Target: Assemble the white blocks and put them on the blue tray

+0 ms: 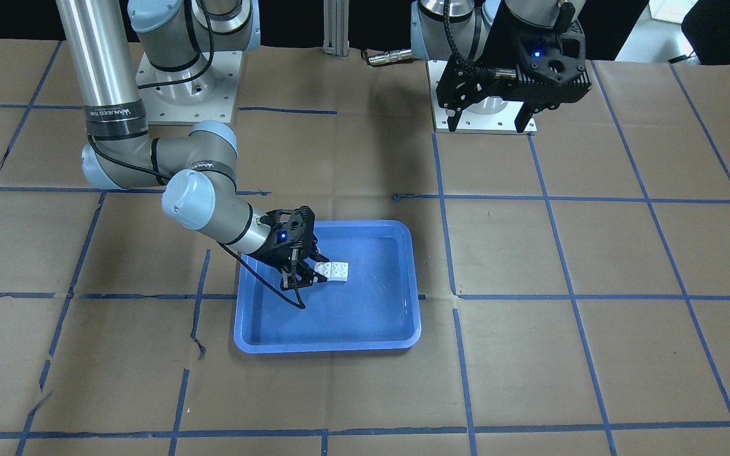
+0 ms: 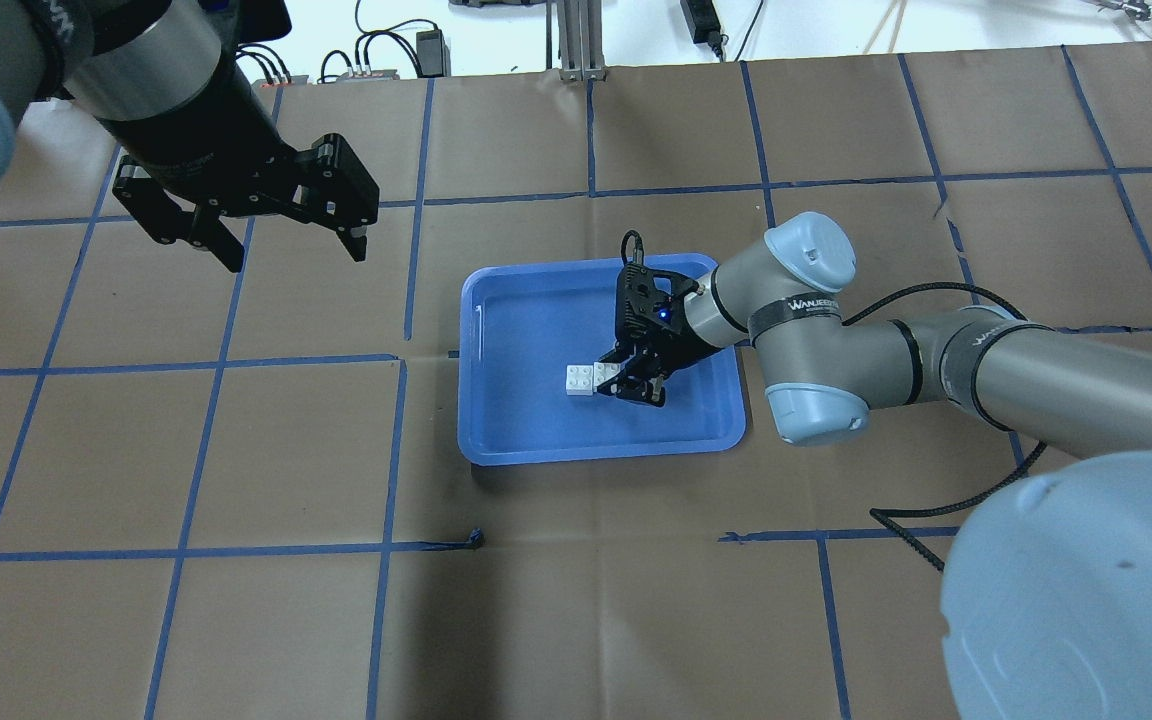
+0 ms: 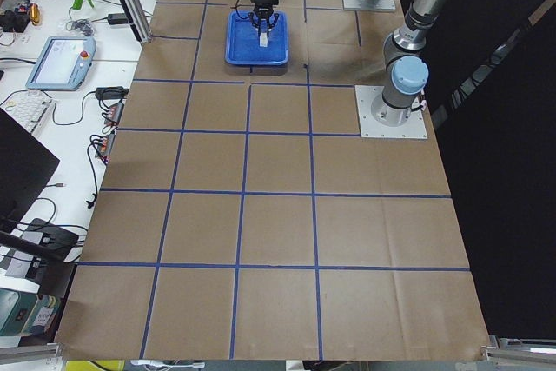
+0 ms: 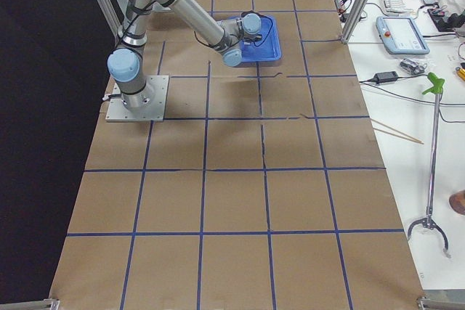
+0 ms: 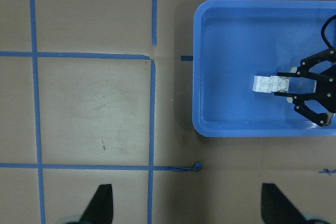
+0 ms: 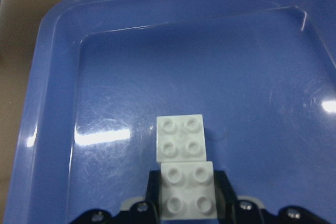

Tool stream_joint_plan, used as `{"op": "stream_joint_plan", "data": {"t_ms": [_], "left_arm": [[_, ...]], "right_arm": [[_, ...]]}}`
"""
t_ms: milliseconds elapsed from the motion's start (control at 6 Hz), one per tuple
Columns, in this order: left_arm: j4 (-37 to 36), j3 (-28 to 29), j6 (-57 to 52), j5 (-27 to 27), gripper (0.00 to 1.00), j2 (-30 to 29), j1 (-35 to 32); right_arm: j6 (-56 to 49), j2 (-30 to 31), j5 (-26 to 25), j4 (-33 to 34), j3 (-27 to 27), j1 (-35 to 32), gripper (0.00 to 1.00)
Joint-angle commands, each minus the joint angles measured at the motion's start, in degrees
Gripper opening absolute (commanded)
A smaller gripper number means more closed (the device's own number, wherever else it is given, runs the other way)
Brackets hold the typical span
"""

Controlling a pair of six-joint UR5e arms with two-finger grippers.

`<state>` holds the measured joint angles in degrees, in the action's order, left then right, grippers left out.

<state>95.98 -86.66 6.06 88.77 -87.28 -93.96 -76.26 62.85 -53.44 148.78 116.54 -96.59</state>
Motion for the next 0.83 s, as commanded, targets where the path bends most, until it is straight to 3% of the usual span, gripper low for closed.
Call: {"op": "stream_joint_plan", "data": {"t_ms": [0, 667], "left_arm": [[0.0, 0.0, 0.0, 0.0, 0.99, 0.0, 0.0], [0.0, 0.0, 0.0, 0.0, 0.99, 0.1, 0.0]], "right_arm": [[0.1, 0.0, 0.2, -0.1, 0.0, 0.0, 0.42], [0.1, 0.0, 0.2, -0.2, 0.0, 0.0, 0.46]]}}
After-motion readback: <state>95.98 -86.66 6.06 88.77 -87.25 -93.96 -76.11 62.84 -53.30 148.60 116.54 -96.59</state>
